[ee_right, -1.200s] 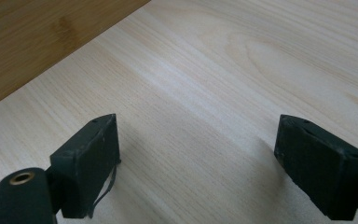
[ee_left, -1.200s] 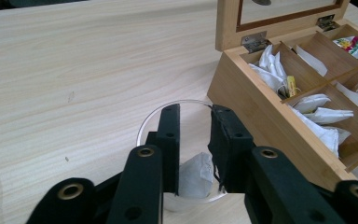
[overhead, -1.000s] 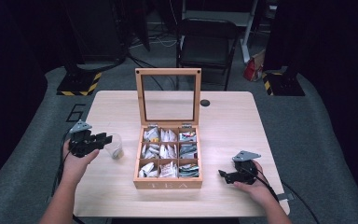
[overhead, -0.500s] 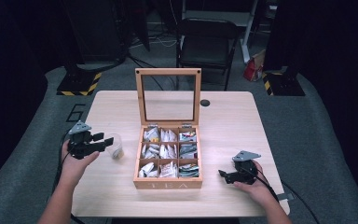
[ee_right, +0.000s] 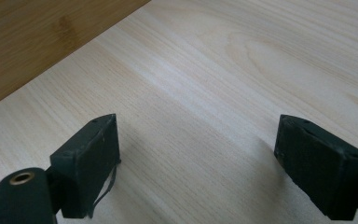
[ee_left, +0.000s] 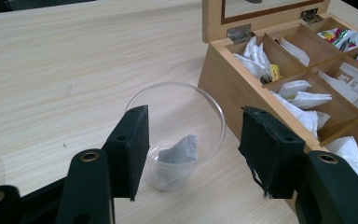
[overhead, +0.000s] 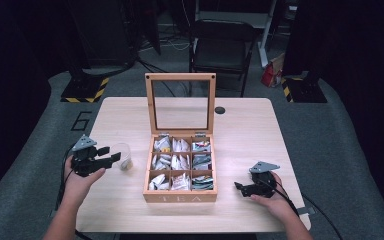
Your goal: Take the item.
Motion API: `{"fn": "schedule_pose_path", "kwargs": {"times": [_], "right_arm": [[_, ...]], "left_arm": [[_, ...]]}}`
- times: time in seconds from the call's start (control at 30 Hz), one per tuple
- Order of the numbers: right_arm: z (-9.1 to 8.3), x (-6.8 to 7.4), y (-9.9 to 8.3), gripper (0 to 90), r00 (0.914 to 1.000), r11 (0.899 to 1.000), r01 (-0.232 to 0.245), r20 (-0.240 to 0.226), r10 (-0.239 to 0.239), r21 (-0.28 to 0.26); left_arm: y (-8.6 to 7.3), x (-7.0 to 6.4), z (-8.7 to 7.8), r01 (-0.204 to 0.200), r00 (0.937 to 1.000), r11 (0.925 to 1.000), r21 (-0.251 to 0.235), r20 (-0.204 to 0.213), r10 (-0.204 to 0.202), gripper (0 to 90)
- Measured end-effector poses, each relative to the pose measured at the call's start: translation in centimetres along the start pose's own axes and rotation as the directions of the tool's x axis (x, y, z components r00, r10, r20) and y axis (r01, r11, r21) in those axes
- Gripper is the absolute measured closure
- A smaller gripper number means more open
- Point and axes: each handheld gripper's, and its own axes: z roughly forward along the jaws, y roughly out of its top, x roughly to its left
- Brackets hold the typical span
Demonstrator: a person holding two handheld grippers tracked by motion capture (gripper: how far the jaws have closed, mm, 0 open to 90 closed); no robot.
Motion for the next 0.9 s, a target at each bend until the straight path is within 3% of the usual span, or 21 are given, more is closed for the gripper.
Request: {"fn": "schedule_pose_path", "kwargs": {"times": [0.9], "right_arm": [[0.0,0.0,0.0,13.3,1.0000,1.000,0.000,0.000,0.000,0.001]], "left_arm": [[-3.7,0.4,0.4,0.041,0.9991,0.9985,0.036,0.002,-0.041,39.5]]}}
